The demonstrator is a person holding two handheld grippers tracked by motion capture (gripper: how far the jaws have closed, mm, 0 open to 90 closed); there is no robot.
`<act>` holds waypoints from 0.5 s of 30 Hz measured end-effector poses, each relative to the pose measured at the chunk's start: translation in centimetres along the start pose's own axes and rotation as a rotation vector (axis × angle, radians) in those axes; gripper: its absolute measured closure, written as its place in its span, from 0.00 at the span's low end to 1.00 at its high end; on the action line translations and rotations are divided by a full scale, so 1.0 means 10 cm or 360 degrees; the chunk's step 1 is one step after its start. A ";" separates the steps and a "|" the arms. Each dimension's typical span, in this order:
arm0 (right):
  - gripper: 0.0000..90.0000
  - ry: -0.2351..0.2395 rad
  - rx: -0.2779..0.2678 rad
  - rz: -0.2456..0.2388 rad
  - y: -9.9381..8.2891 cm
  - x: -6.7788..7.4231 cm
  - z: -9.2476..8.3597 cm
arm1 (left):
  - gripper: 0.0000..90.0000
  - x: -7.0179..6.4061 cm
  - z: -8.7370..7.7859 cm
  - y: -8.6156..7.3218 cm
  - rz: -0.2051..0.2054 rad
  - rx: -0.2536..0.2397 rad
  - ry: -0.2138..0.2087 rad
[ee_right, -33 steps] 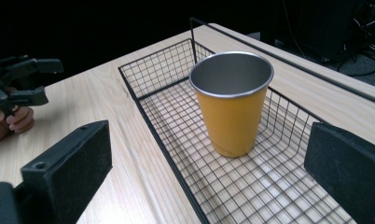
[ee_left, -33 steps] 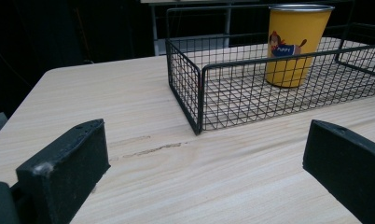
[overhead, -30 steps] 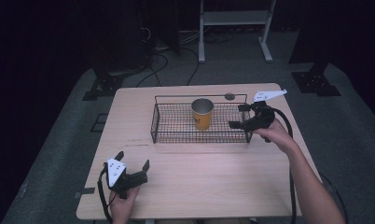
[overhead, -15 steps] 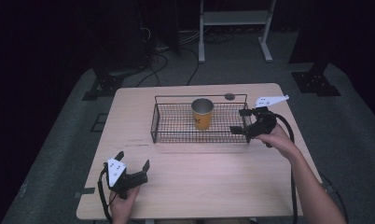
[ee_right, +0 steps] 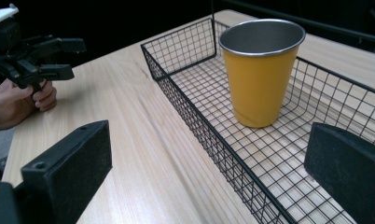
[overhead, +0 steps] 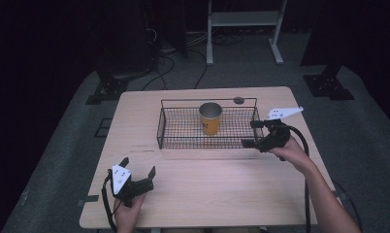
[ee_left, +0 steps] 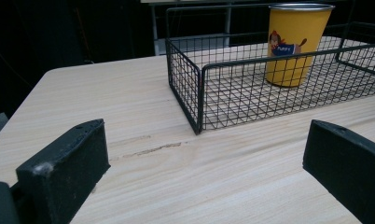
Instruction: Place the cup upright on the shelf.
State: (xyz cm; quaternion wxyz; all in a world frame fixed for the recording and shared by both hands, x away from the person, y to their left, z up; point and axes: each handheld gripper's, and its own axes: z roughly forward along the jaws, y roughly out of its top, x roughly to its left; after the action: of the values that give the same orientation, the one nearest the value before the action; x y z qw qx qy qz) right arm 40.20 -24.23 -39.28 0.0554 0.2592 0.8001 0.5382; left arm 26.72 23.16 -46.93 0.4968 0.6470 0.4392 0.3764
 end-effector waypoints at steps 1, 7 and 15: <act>0.00 0.0004 -0.0001 0.0005 -0.02 0.00 -0.01 | 0.00 0.00 0.00 0.00 0.0001 0.0000 0.0001; 0.01 -0.0002 0.0002 0.0017 -0.10 0.02 -0.05 | 0.00 0.00 0.00 0.00 0.0001 0.0000 0.0002; 0.00 0.0000 -0.0013 0.0038 -0.19 0.04 -0.10 | 0.00 0.00 0.00 0.00 0.0003 0.0003 0.0000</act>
State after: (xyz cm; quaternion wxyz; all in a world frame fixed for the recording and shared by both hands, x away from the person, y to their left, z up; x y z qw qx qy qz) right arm 38.80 -25.44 -40.42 0.0500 0.2684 0.7947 0.5421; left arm 26.69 23.19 -46.92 0.4960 0.6477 0.4389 0.3765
